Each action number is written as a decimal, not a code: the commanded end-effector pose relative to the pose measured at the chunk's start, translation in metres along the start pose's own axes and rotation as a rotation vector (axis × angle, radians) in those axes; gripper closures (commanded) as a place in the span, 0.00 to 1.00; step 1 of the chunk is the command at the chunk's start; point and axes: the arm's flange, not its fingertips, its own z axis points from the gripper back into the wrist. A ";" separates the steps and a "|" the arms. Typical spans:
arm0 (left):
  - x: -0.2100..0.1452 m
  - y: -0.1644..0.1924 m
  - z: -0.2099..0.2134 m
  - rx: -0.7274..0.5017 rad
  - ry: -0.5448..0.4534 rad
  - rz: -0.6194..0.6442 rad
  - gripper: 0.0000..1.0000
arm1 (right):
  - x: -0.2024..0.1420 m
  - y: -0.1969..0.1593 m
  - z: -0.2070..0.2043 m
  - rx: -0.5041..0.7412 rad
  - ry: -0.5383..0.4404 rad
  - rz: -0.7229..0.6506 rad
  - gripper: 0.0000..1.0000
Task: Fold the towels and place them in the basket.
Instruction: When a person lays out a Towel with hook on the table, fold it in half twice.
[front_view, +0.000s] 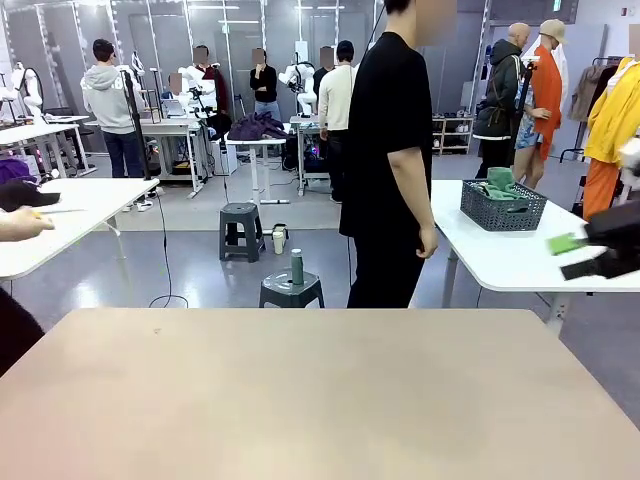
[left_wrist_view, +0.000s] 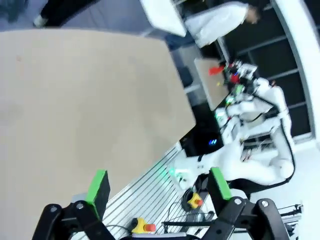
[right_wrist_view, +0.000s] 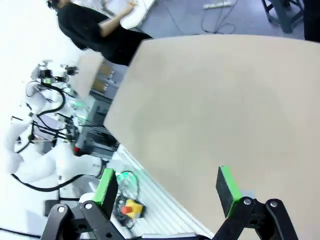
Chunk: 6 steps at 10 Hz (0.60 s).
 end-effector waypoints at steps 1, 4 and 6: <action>-0.030 0.025 0.023 -0.068 -0.110 -0.010 0.00 | -0.021 -0.036 0.040 0.071 -0.052 -0.117 0.00; -0.069 0.065 0.065 -0.047 -0.227 0.065 0.00 | -0.055 -0.058 0.083 0.102 -0.132 -0.173 0.00; -0.073 0.073 0.070 -0.037 -0.288 0.093 0.00 | -0.055 -0.060 0.082 0.084 -0.133 -0.165 0.00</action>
